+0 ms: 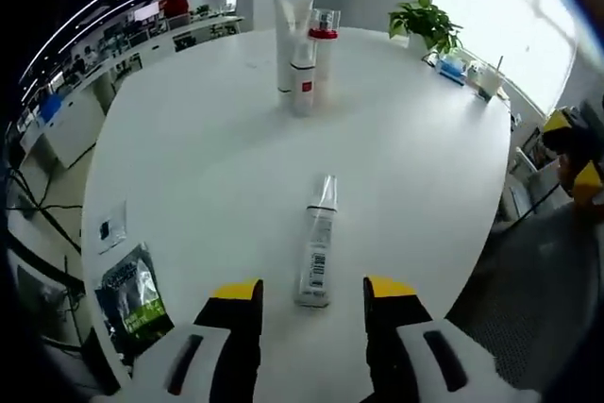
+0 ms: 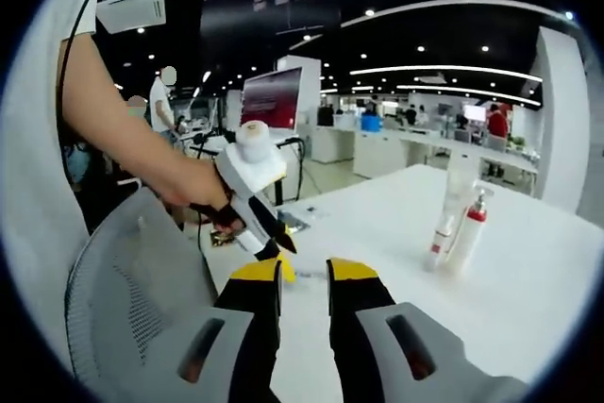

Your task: Arrange the skincare products in the storage area until every visible bottle or jar stands upright without overlapping.

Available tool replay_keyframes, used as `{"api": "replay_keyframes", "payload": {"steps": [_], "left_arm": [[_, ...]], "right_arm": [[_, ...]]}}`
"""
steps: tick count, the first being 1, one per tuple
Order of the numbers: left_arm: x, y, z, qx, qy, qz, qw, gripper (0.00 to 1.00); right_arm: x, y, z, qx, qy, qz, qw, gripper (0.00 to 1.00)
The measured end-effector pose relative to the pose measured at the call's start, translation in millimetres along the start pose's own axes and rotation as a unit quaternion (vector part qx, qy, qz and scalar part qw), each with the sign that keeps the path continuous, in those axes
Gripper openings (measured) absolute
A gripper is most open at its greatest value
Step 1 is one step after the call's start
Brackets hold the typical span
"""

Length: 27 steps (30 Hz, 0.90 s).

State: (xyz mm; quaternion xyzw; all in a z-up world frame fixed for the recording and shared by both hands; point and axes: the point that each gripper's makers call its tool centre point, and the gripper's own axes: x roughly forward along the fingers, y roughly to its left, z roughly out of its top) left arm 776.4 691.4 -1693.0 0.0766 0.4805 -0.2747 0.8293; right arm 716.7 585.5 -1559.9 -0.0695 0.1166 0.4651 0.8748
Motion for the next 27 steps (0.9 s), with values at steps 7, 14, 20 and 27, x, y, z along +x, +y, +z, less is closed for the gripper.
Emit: {"api": "replay_keyframes", "payload": {"steps": [7, 14, 20, 27], "left_arm": [[21, -6.4, 9.0, 0.016, 0.021, -0.012, 0.9996, 0.45], [31, -7.2, 6.2, 0.032, 0.045, -0.007, 0.9985, 0.42], [34, -4.5, 0.3, 0.043, 0.060, -0.004, 0.9972, 0.34], [38, -4.7, -3.2, 0.049, 0.068, -0.011, 0.9964, 0.22]], "right_arm": [[1, 0, -1.1, -0.006, 0.003, 0.000, 1.0000, 0.16], [1, -2, -2.6, -0.002, 0.007, -0.005, 1.0000, 0.14], [0, -3, -0.2, -0.004, 0.001, -0.009, 0.9999, 0.11], [1, -4, -1.3, -0.007, 0.005, -0.012, 0.9999, 0.10]]}}
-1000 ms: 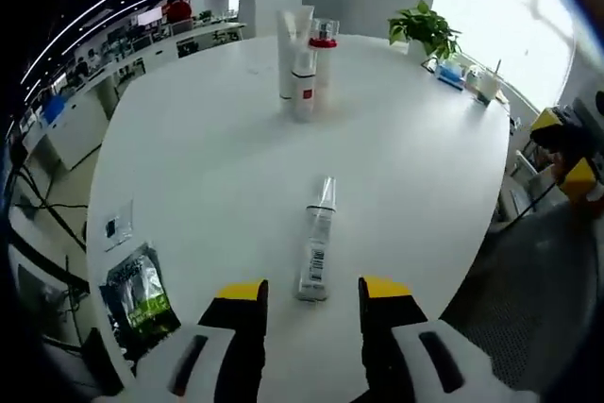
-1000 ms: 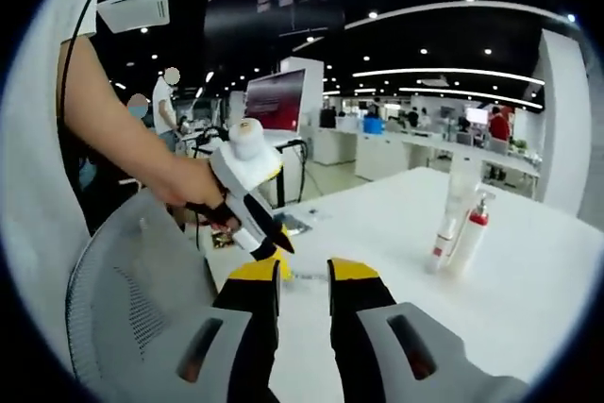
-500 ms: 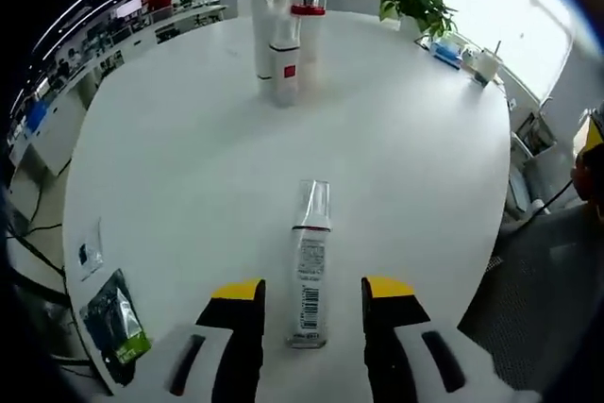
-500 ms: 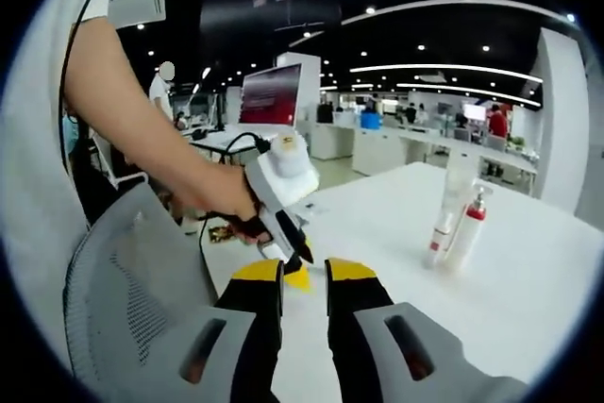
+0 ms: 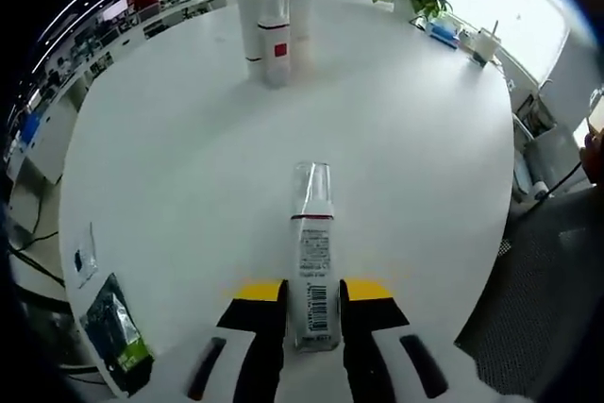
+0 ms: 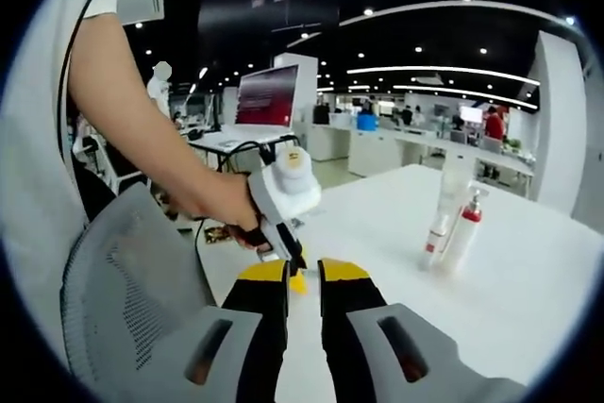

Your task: Arrange the skincare products in the storage area until every visible bottle or jar stands upright without overlapping.

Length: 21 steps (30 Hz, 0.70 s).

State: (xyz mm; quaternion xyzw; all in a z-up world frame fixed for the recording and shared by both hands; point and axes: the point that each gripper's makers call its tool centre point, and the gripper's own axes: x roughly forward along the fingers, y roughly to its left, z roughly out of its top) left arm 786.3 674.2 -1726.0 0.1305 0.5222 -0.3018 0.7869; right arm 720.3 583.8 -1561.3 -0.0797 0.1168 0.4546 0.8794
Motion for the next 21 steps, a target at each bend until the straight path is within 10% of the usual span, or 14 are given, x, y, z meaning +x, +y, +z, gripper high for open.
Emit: {"api": "replay_keyframes", "payload": {"steps": [14, 21], "left_arm": [[-14, -10.3, 9.5, -0.049, -0.070, -0.035, 0.9957, 0.20], [-35, -26.7, 17.8, -0.150, -0.145, -0.093, 0.9735, 0.20]], "right_arm": [[2, 3, -2.6, -0.005, 0.011, 0.005, 0.9999, 0.08], [4, 9, -5.4, -0.005, 0.019, 0.019, 0.9996, 0.08]]}}
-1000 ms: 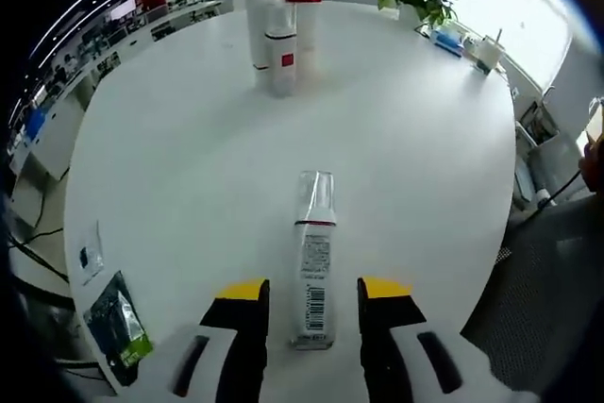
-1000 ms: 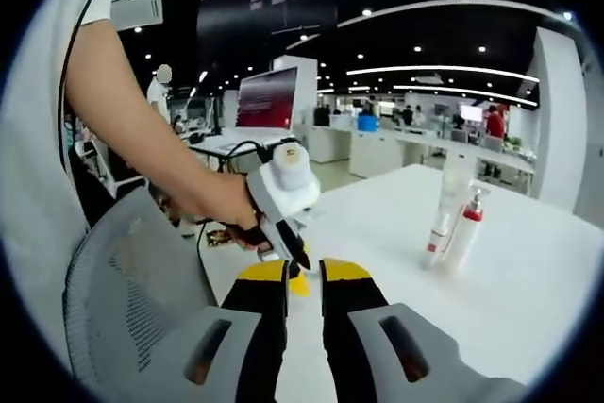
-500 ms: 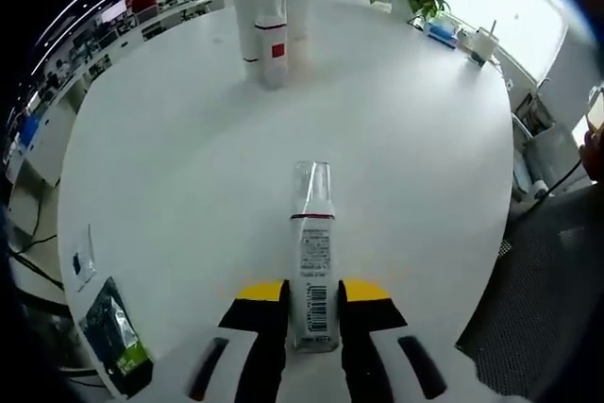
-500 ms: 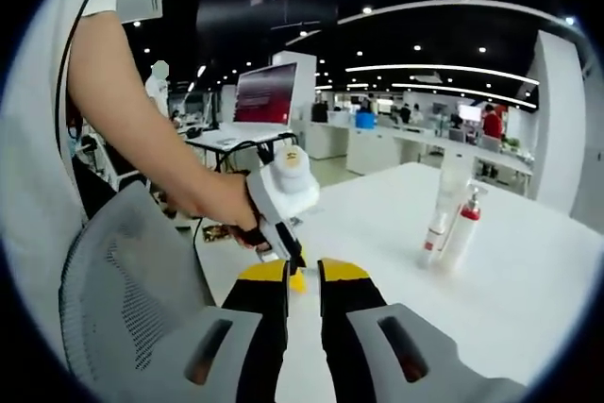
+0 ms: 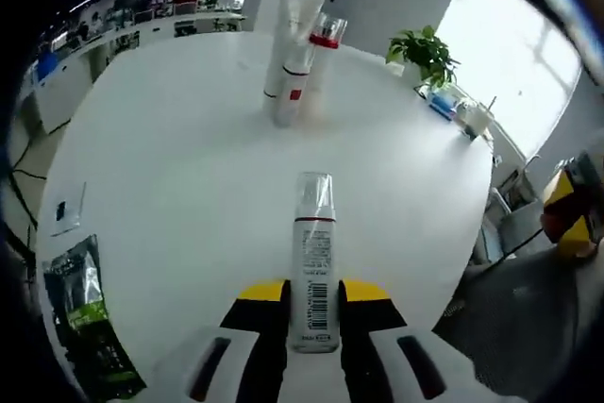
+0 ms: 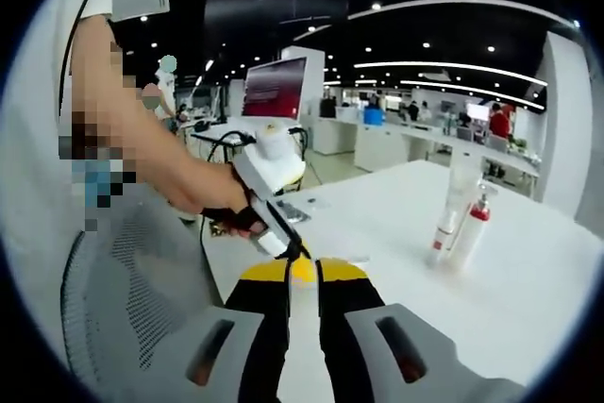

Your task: Arrange the skincare products in the storage area until every visible bottle or jar stands upright without overlapping.

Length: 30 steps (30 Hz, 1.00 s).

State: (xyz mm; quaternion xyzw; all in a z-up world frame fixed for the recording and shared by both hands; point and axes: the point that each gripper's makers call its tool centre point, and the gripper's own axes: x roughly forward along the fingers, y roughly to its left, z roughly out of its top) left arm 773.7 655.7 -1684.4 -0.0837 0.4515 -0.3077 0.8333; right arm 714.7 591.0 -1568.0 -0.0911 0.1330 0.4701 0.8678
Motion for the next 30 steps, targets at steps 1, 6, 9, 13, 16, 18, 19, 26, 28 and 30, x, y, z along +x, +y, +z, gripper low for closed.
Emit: {"api": "replay_keyframes", "payload": {"steps": [1, 6, 9, 13, 16, 18, 19, 26, 28, 30], "left_arm": [[-2, -5.5, 0.3, -0.016, -0.010, -0.011, 0.9998, 0.20], [-18, -24.0, 0.8, -0.065, -0.058, -0.046, 0.9951, 0.20], [-29, -35.4, 0.8, -0.080, -0.079, -0.061, 0.9918, 0.20], [-41, -50.9, 2.0, -0.080, -0.103, -0.071, 0.9889, 0.20], [-47, -60.6, 3.3, -0.078, -0.120, -0.078, 0.9866, 0.20], [-50, -66.5, 3.4, -0.079, -0.128, -0.086, 0.9849, 0.20], [-52, -71.7, 3.7, -0.080, -0.135, -0.094, 0.9831, 0.20], [-65, -91.3, 1.8, -0.074, -0.168, -0.114, 0.9763, 0.20], [-68, -96.8, -0.1, -0.068, -0.177, -0.121, 0.9744, 0.20], [-72, -103.6, -1.0, -0.060, -0.185, -0.130, 0.9722, 0.20]], "right_arm": [[0, -1, -0.3, 0.002, 0.002, -0.001, 1.0000, 0.08], [-4, -9, 5.6, 0.033, -0.019, -0.010, 0.9992, 0.10], [-4, -6, 7.4, 0.047, -0.024, -0.005, 0.9986, 0.13], [-3, -6, 6.9, 0.064, -0.025, -0.002, 0.9977, 0.17], [-2, -7, 5.0, 0.085, -0.024, 0.000, 0.9961, 0.20], [-2, -8, 2.9, 0.097, -0.016, 0.001, 0.9951, 0.22], [-3, -10, 5.1, 0.098, -0.024, -0.002, 0.9949, 0.21], [-1, -9, 9.8, 0.181, -0.042, 0.011, 0.9825, 0.33], [-1, -9, 8.9, 0.217, -0.041, 0.020, 0.9751, 0.34], [0, -10, 7.0, 0.232, -0.039, 0.023, 0.9717, 0.35]]}}
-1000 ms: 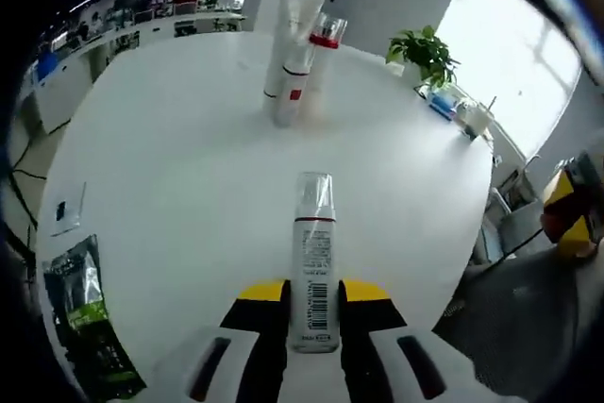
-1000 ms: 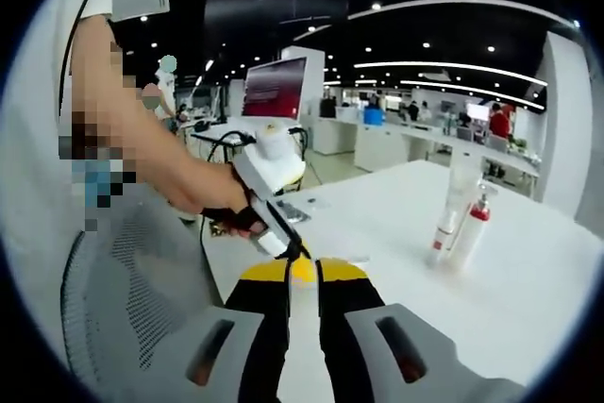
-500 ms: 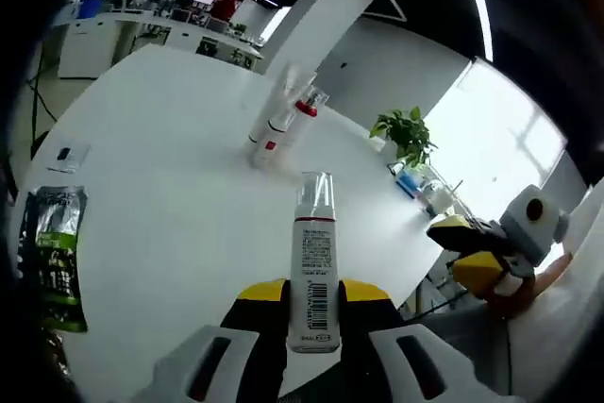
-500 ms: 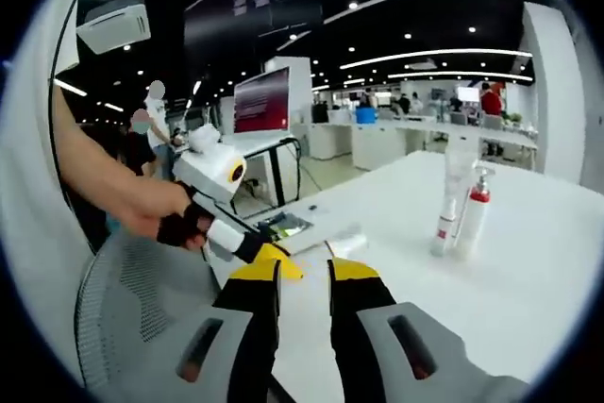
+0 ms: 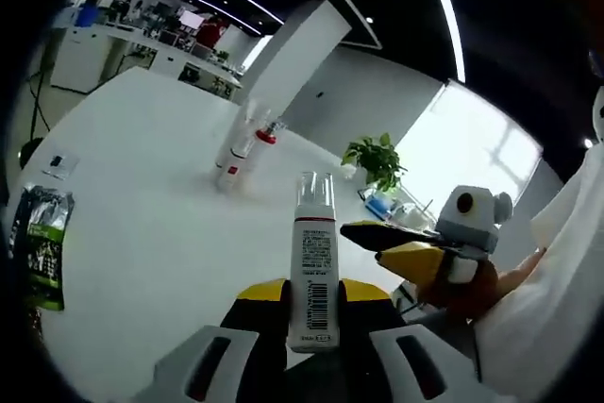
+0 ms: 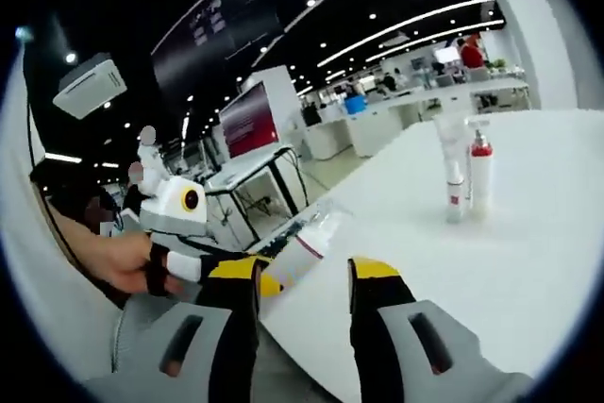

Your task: Arrange the skincare products in the storage area until every visible bottle or jar stands upright without overlapping.

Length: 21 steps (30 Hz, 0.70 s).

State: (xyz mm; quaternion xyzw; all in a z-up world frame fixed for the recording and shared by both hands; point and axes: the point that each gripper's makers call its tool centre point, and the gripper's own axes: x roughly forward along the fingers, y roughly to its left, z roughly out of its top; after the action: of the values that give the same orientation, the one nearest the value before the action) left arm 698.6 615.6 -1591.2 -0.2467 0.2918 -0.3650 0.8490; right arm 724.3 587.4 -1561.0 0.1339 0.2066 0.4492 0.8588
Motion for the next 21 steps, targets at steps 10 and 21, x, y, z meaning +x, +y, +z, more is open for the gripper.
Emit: {"api": "replay_keyframes", "payload": {"steps": [10, 21], "left_arm": [[-1, -22.2, -10.7, 0.066, 0.009, -0.018, 0.9976, 0.20], [0, -26.5, -20.4, 0.144, 0.034, -0.018, 0.9888, 0.20]], "right_arm": [[0, 12, 2.5, 0.075, -0.006, 0.044, 0.9962, 0.34], [-1, 13, -5.4, 0.111, 0.016, 0.049, 0.9926, 0.24]]}}
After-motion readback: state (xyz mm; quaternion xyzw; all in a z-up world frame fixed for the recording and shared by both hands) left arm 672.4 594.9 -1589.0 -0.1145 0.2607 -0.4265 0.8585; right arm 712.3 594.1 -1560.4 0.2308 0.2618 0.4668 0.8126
